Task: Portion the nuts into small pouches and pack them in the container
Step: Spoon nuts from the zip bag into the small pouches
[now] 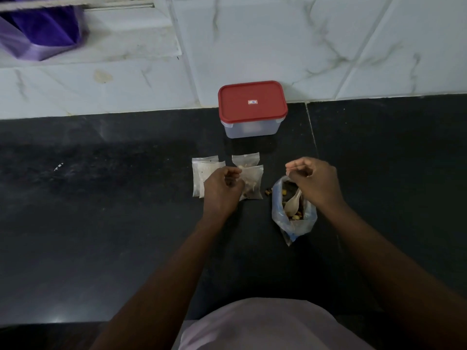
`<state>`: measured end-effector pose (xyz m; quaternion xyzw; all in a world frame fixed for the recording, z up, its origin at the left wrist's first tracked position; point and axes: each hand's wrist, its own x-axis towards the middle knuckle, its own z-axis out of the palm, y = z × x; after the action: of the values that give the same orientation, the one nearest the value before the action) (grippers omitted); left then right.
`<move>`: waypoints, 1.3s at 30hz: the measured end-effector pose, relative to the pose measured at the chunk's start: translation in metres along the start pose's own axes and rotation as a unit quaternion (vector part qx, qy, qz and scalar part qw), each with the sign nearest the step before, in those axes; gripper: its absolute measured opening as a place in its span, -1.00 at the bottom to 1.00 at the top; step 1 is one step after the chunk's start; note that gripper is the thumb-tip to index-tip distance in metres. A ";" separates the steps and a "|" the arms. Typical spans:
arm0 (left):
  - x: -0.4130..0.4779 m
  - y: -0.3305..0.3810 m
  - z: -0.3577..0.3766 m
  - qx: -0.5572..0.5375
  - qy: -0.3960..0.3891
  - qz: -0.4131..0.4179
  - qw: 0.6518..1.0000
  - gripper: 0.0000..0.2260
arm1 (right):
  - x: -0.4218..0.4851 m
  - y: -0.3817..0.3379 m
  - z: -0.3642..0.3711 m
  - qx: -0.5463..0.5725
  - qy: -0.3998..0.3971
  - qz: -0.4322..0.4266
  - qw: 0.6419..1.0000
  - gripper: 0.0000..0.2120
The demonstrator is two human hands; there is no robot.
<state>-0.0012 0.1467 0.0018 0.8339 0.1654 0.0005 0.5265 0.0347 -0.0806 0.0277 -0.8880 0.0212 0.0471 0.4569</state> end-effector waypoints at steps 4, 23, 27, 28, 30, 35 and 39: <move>-0.012 0.006 0.009 0.023 -0.029 0.008 0.999 -0.85 | -0.014 0.007 -0.011 -0.011 -0.006 0.012 1.000 -0.86; 0.004 -0.011 -0.021 0.246 0.065 -0.128 0.958 -0.14 | -0.024 -0.024 0.065 0.028 -0.066 -0.036 0.997 -0.91; 0.011 -0.011 -0.018 0.263 0.062 -0.145 0.952 -0.07 | -0.023 -0.026 0.066 0.024 -0.063 -0.026 0.997 -0.90; 0.011 -0.012 -0.018 0.268 0.059 -0.147 0.950 -0.05 | -0.023 -0.027 0.066 0.023 -0.062 -0.023 0.998 -0.90; 0.011 -0.013 -0.018 0.277 0.053 -0.149 0.948 -0.04 | -0.022 -0.028 0.065 0.025 -0.061 -0.019 0.998 -0.90; 0.010 -0.018 -0.023 0.241 0.059 -0.142 0.958 -0.08 | -0.022 -0.029 0.066 0.028 -0.063 -0.004 0.998 -0.90; -0.001 -0.022 -0.027 0.174 0.081 -0.087 0.978 -0.10 | -0.022 -0.030 0.063 0.033 -0.060 0.004 0.998 -0.90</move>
<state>-0.0133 0.1781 -0.0054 0.8925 0.2769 -0.0068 0.3560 0.0108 -0.0124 0.0182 -0.8679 -0.0010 0.1009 0.4864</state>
